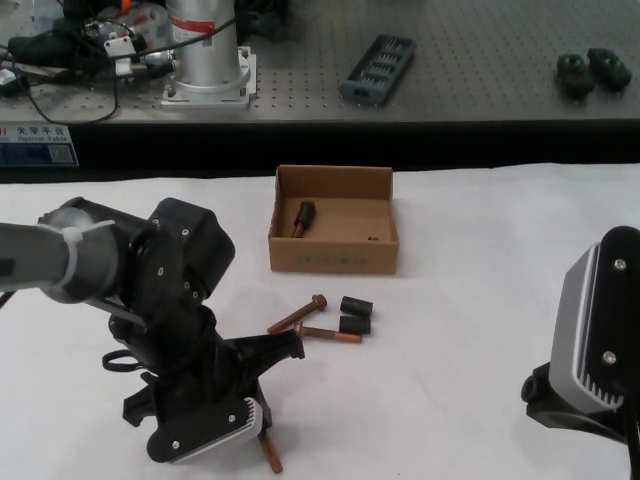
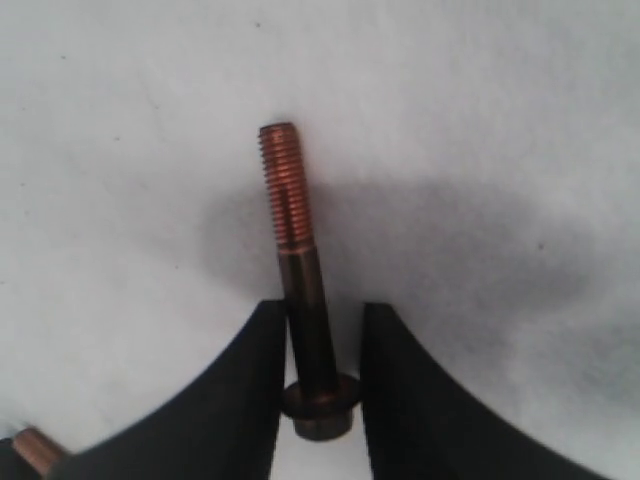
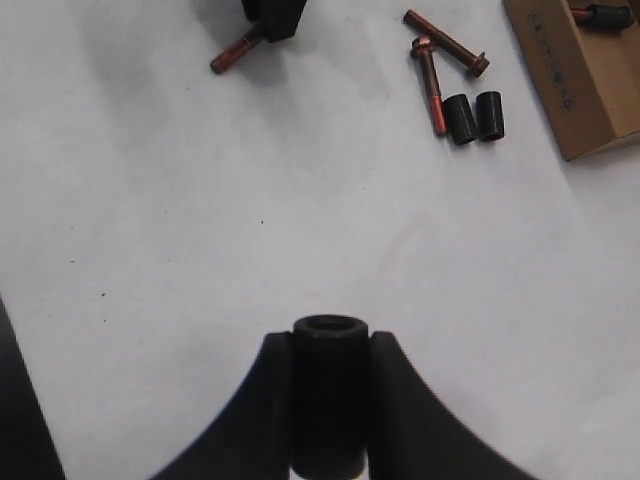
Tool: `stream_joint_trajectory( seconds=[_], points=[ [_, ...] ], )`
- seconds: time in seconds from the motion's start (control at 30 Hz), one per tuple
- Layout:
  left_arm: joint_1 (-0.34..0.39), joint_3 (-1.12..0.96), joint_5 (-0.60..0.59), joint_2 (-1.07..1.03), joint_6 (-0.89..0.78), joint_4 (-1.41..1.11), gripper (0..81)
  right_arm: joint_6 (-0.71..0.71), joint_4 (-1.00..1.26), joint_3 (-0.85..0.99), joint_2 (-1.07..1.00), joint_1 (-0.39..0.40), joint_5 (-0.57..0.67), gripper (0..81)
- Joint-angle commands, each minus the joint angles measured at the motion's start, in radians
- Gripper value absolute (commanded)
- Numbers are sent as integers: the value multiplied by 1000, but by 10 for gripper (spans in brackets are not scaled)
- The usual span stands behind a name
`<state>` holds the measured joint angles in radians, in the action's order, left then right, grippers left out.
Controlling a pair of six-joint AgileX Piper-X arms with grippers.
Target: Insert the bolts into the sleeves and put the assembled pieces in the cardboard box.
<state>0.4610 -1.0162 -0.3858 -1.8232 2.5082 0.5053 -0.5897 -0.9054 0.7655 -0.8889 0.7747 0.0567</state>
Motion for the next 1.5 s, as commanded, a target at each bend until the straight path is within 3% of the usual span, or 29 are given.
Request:
stream_joint_trajectory(
  seconds=[0.0, 0.17, 0.27, 0.33, 0.4, 0.57, 0.8, 1.03, 1.13, 1.33, 1.47],
  points=[
    [8, 13, 16, -70, 113, -123, 6, 6, 14, 3, 8, -7, 5, 19],
    [8, 13, 22, -70, 56, -96, 22, 6, 14, 3, 8, -7, 5, 19],
    [8, 13, 43, -65, 27, -72, 144, 6, 14, 3, 8, -7, 5, 19],
    [8, 13, 45, -56, 27, -52, 286, 6, 14, 3, 8, -7, 5, 19],
    [8, 13, 52, -42, 23, -38, 374, 6, 14, 3, 8, -7, 5, 19],
    [8, 13, 99, 15, -78, -26, 387, 6, 14, 3, 8, -7, 5, 19],
    [8, 13, 174, 131, -343, -27, 387, 10, 14, 3, 8, -7, 5, 19],
    [8, 13, 171, 262, -947, -27, 387, 14, 14, 3, 8, -7, 5, 19],
    [13, 13, 164, 302, -1305, -27, 387, 20, 14, 3, 8, -7, 5, 19],
    [51, 13, 150, 358, -2458, -15, 387, 81, -18, 3, 8, -7, 5, 19],
    [93, 13, 141, 356, -2864, 19, 372, 81, -34, 3, 8, -7, 5, 19]
  ],
)
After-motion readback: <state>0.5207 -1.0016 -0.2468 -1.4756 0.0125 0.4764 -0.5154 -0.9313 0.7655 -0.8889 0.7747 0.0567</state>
